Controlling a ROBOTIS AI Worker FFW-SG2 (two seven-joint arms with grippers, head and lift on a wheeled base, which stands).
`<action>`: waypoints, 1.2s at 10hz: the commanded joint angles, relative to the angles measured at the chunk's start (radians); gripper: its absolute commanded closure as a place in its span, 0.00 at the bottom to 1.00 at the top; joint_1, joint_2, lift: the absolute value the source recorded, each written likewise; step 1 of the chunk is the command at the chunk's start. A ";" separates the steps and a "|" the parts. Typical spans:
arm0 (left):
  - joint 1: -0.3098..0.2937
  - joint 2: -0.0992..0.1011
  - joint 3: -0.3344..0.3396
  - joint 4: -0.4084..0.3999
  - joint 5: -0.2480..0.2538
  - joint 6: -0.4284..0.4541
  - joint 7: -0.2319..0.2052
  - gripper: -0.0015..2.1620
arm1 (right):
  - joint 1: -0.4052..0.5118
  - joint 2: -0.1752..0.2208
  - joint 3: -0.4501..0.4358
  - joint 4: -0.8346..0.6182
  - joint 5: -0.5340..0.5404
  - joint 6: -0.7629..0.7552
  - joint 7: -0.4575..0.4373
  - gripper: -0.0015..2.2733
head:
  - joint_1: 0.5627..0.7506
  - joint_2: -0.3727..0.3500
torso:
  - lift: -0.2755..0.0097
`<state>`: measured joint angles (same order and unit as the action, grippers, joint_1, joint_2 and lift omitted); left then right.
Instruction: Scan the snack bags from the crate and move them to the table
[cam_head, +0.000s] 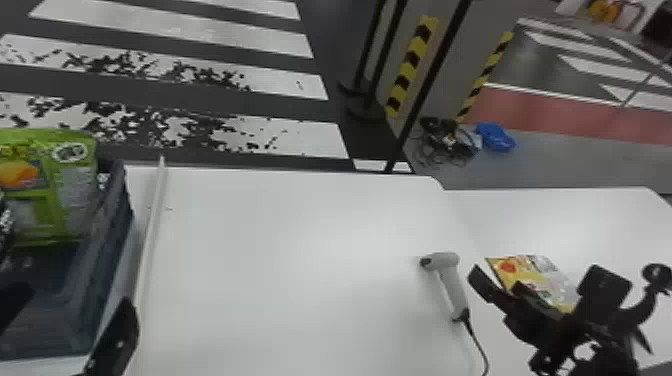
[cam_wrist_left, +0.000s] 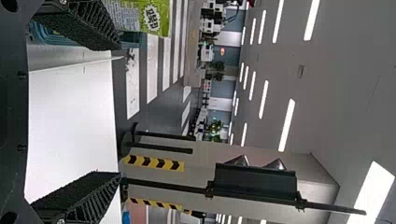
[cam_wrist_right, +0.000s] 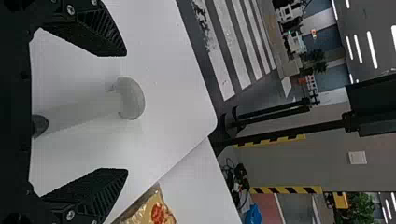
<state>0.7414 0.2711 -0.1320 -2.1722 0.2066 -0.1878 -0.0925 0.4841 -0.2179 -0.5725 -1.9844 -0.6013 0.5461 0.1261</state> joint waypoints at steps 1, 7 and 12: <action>-0.002 0.005 0.005 -0.001 -0.003 0.000 0.005 0.01 | 0.042 0.020 0.083 -0.044 0.061 -0.096 0.001 0.06 | 0.70 0.03 | 0.63; -0.024 -0.003 0.006 0.029 -0.007 0.034 0.034 0.01 | 0.152 0.127 0.410 -0.073 0.410 -0.577 -0.040 0.06 | 0.70 0.11 | 0.63; -0.020 -0.003 0.064 -0.054 -0.004 0.264 0.039 0.02 | 0.208 0.160 0.496 -0.077 0.465 -0.657 -0.074 0.06 | 0.70 0.30 | 0.63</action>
<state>0.7231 0.2687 -0.0843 -2.1959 0.2022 -0.0291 -0.0542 0.6912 -0.0576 -0.0784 -2.0589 -0.1376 -0.1108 0.0513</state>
